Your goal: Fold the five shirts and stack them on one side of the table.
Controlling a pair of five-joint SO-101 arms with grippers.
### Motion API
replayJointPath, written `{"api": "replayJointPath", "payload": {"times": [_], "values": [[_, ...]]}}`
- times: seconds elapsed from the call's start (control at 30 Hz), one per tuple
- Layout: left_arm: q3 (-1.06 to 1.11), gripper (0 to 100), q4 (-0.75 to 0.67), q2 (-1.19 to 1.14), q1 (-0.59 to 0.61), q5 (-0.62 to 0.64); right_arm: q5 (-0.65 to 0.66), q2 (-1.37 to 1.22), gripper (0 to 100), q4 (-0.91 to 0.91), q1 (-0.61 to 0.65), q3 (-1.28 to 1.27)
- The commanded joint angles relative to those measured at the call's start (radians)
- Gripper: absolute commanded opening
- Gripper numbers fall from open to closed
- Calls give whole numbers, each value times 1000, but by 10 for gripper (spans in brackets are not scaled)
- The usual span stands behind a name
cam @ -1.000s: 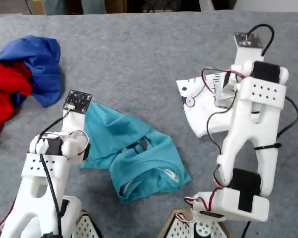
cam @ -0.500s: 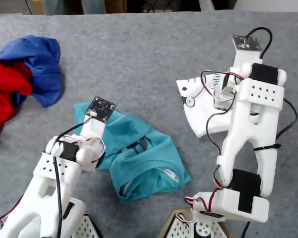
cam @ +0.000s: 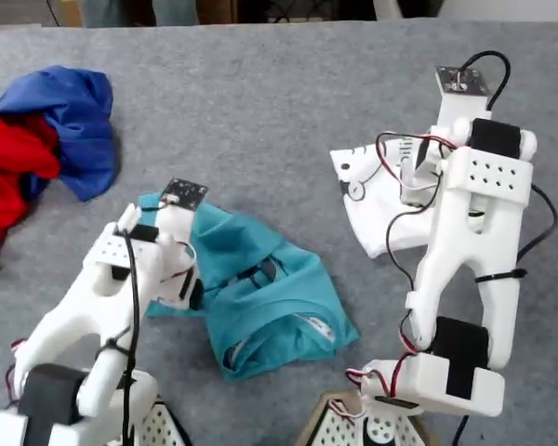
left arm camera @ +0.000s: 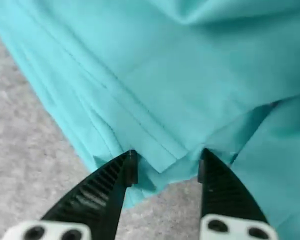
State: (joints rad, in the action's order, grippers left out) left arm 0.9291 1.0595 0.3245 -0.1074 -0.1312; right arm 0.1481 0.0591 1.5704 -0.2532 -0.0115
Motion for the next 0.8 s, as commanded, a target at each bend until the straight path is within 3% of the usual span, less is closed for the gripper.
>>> {"api": "replayJointPath", "payload": {"times": [0.0,0.07,0.2,0.77], "values": [[-62,182,-8,-5,8,11,-9,48,21,-2,5,4],[-79,166,2,5,8,11,-9,48,21,-2,5,4],[-176,188,157,35,-12,11,-9,47,21,-2,5,4],[-185,202,9,-210,-7,11,-9,42,21,0,3,2]]}}
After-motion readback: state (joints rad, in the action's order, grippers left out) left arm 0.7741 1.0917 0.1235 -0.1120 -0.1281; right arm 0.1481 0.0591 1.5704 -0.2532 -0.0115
